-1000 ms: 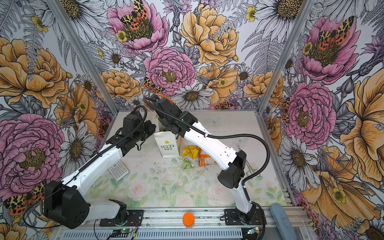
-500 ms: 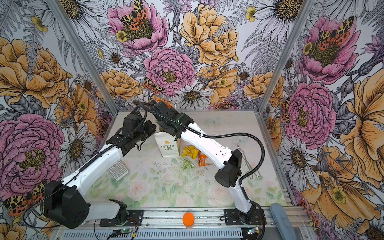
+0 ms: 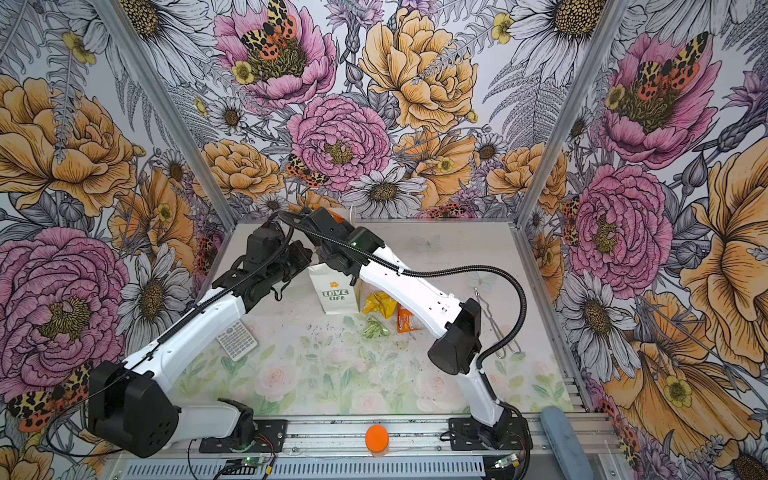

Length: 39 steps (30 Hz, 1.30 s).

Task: Place the snacks into the paper bag
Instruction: 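Open the right gripper and move it back over the remaining packets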

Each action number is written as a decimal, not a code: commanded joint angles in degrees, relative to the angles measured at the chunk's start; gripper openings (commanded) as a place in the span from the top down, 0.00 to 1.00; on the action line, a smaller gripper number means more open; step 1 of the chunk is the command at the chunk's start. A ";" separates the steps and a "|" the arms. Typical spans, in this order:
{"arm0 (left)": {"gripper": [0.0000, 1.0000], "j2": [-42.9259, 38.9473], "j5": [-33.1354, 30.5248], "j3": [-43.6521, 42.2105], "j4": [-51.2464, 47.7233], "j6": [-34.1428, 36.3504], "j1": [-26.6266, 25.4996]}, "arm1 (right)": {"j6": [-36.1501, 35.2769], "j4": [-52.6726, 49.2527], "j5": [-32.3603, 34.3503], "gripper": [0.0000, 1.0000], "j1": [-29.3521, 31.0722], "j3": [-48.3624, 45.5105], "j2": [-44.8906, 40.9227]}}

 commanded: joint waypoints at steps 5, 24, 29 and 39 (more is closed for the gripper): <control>1.00 0.44 0.13 0.26 -2.72 -0.12 -0.14 | -0.38 0.60 1.33 0.64 0.57 2.22 -0.67; 1.00 -0.05 0.04 -0.18 -3.03 0.10 0.13 | 6.48 0.48 -6.04 0.53 0.58 0.69 -8.32; 1.00 0.00 0.16 -0.18 -3.00 -0.02 0.13 | 8.10 0.55 -6.66 0.49 0.58 -1.73 -10.89; 1.00 0.00 0.28 -0.26 -2.95 0.05 0.21 | 10.97 0.60 -4.02 0.25 0.32 -8.46 -16.46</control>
